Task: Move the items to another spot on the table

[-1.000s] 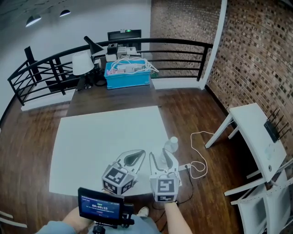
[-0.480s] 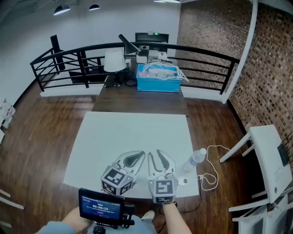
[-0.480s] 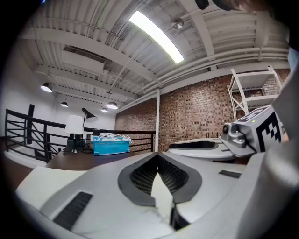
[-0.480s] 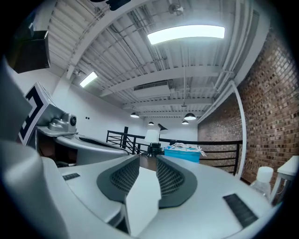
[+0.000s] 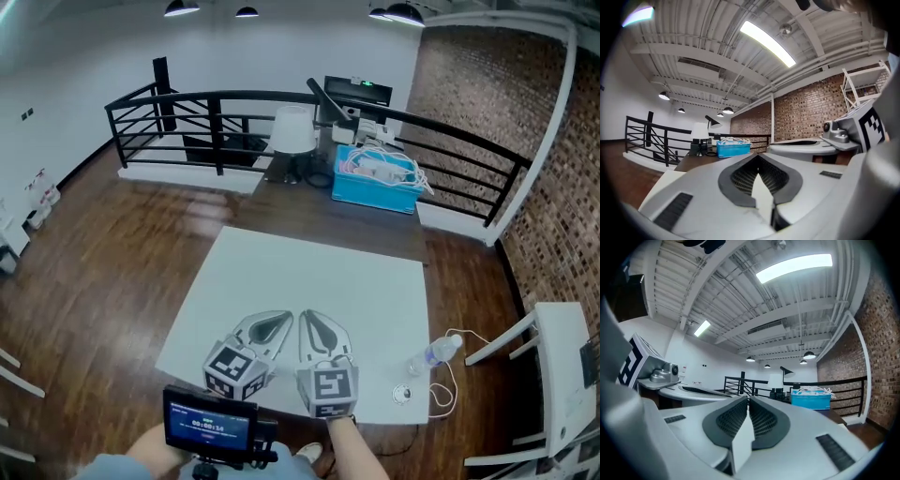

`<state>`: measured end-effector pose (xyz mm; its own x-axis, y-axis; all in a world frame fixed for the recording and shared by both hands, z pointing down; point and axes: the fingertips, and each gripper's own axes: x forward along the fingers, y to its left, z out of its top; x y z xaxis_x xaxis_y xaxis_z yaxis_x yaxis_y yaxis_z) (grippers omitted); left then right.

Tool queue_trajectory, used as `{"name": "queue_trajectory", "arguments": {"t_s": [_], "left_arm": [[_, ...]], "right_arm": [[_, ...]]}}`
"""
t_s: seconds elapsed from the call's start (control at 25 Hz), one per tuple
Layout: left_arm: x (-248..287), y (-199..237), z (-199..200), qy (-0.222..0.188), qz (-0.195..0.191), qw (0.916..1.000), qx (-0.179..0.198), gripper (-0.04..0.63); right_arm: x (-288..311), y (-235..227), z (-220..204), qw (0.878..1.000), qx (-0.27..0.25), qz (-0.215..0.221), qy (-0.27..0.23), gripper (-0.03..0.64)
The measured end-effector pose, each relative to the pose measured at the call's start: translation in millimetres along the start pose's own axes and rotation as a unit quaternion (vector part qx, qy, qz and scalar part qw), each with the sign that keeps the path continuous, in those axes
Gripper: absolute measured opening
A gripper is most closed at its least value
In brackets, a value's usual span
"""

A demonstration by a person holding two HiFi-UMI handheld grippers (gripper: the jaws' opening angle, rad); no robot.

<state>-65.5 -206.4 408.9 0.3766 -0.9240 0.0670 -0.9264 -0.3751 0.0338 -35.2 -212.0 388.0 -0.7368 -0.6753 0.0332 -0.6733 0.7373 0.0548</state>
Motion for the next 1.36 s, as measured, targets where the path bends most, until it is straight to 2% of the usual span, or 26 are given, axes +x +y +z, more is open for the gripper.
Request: {"name": "queue_trajectory", "arguments": {"t_s": [0.24, 0.44, 0.76, 1.36], "left_arm": [[-26.9, 17.0, 13.6, -0.002, 0.008, 1.0000, -0.005, 0.012], [-41.8, 24.9, 13.6, -0.003, 0.012, 0.9999, -0.001, 0.012], [-35.6, 35.7, 4.8, -0.010, 0.009, 0.9999, 0.001, 0.012], [-31.2, 26.8, 2.9, 0.011, 0.000, 0.9997, -0.020, 0.012]], "right_arm": [[17.8, 29.0, 1.9, 0.999, 0.025, 0.023, 0.002, 0.000], [21.5, 42.6, 3.8, 0.999, 0.025, 0.026, 0.004, 0.000], [23.2, 30.6, -1.5, 1.000, 0.022, 0.006, 0.003, 0.000], [20.8, 22.9, -7.6, 1.000, 0.021, -0.004, 0.002, 0.000]]}}
